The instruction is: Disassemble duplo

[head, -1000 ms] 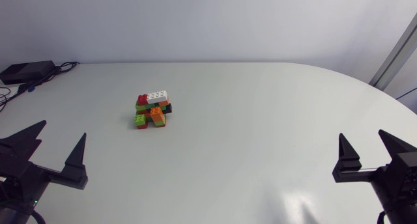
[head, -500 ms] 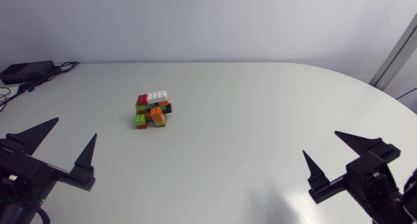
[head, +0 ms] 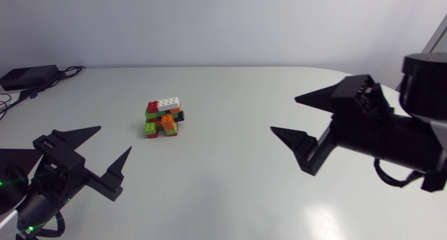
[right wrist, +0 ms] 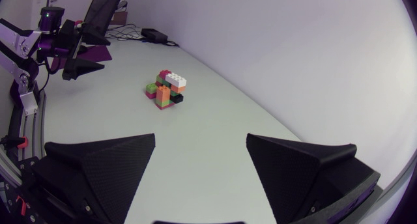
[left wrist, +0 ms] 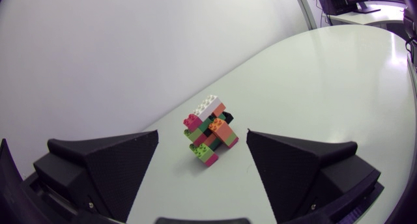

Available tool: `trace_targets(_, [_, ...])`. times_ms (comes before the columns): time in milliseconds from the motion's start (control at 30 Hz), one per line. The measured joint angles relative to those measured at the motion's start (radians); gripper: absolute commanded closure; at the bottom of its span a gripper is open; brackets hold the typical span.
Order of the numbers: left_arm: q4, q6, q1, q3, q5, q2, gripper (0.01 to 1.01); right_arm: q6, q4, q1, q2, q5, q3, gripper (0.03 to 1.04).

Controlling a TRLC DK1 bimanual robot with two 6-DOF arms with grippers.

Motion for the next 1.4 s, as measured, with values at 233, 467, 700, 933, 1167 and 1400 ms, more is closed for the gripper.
trace_targets(233, [0.092,0.022,0.006,0.000,-0.001,0.040,0.087,0.008,0.031,0.121,0.328,-0.019,0.211,0.06])
trace_targets(467, [0.114,0.022,0.005,-0.007,-0.003,0.069,0.087,0.021,0.039,0.207,0.497,-0.016,0.372,0.06])
trace_targets(700, [0.151,0.022,0.046,-0.014,-0.004,0.077,0.087,0.080,0.009,0.200,0.720,-0.014,0.666,0.06])
trace_targets(933, [0.167,0.022,0.071,-0.014,-0.004,0.077,0.087,0.119,-0.038,0.154,0.948,-0.015,0.867,0.07])
trace_targets(1167, [0.174,0.021,0.071,-0.014,-0.004,0.077,0.087,0.136,-0.058,0.135,1.099,-0.084,1.015,0.07])
trace_targets(1400, [0.175,0.021,0.098,-0.014,-0.004,0.063,0.087,0.130,-0.080,0.105,1.249,-0.197,1.193,0.10])
